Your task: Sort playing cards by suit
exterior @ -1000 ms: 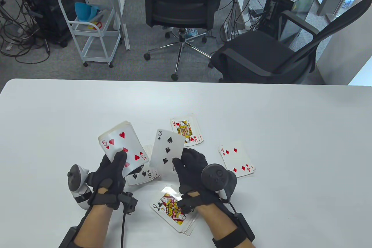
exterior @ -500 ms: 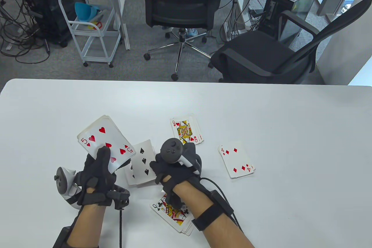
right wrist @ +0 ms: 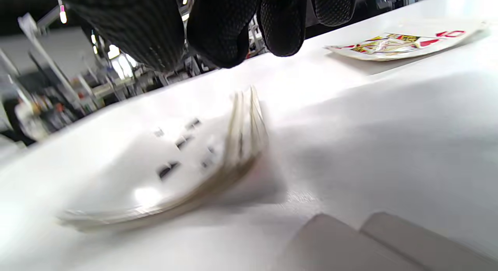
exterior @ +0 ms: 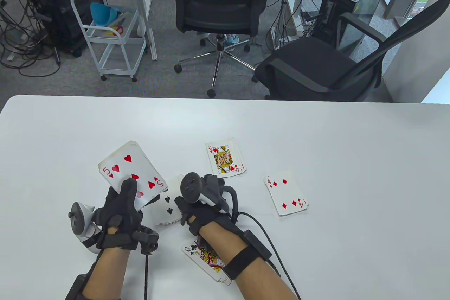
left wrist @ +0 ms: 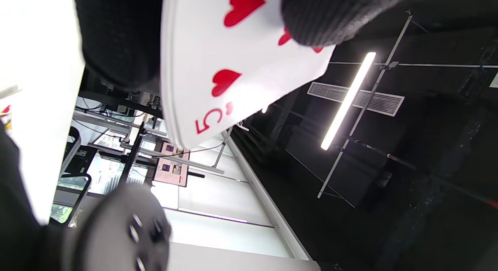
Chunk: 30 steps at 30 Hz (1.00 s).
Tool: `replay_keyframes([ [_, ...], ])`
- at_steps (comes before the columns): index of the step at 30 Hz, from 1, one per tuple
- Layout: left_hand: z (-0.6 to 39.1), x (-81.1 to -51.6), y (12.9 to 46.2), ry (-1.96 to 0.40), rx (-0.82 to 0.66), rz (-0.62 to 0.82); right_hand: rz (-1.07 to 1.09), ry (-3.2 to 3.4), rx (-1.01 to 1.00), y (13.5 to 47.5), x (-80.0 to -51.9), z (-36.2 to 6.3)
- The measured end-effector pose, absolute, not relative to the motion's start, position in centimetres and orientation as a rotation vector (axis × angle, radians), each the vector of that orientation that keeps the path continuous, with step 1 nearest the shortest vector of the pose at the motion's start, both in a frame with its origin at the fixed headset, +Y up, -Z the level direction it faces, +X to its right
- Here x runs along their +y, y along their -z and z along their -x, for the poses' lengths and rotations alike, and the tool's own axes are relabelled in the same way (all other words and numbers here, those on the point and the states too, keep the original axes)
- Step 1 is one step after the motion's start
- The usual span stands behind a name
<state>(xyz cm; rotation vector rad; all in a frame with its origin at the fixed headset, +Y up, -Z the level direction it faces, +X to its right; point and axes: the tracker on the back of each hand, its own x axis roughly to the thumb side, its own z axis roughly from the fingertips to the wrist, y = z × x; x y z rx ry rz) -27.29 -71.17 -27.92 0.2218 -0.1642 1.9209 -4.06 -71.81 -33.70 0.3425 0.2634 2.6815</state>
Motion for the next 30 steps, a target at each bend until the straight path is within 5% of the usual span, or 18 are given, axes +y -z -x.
replay_keyframes([
  [11,24.0,-72.6,28.0,-1.821,-0.17,-0.082,-0.397,-2.268,-0.216,29.3,-69.0,-4.9],
  [30,20.3,-74.3,27.1,-1.659,-0.18,0.102,-0.558,-2.341,-0.218,26.7,-70.5,-3.7],
])
